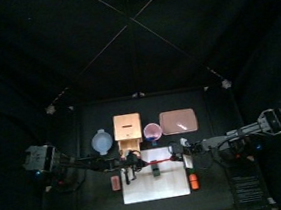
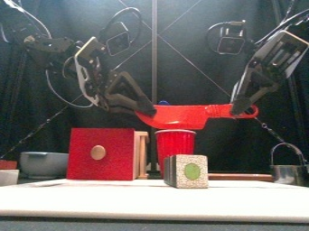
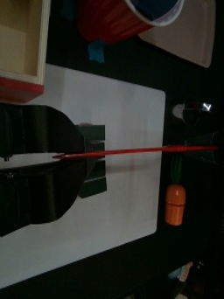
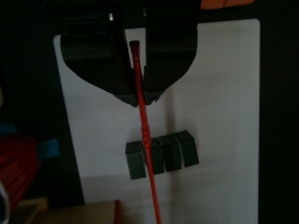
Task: Place sushi on board then cut the sushi with the knife then place the pieces on the plate
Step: Cut the sushi into 4 pieces
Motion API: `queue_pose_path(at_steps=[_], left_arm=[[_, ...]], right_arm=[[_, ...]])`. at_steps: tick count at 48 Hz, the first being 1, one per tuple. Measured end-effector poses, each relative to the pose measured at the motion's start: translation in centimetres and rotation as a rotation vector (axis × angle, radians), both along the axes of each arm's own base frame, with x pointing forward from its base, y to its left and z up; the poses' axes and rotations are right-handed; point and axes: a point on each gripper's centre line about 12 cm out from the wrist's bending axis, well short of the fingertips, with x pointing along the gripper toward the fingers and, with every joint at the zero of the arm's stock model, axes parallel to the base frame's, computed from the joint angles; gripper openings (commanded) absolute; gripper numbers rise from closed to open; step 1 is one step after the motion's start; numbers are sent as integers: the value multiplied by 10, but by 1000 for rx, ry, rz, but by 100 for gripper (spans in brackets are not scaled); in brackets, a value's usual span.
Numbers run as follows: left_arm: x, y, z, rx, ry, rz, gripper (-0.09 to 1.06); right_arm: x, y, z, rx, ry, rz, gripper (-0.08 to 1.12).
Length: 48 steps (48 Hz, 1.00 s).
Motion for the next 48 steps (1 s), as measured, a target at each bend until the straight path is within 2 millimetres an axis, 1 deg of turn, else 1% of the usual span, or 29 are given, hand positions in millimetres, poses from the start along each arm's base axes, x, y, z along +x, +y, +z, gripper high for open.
queue_pose_path(at_steps=[8, 23, 38, 48], left_arm=[[6, -1, -9, 2, 21, 1, 32], [11, 1, -21, -4, 111, -1, 32], [16, 8, -22, -8, 149, 11, 32], [16, 8, -24, 7, 187, -8, 32]], right_arm=[[1, -1, -11, -26, 39, 14, 43], [3, -4, -16, -77, 58, 43, 43], [3, -10, -17, -106, 62, 47, 43], [4, -10, -21, -110, 76, 49, 43]])
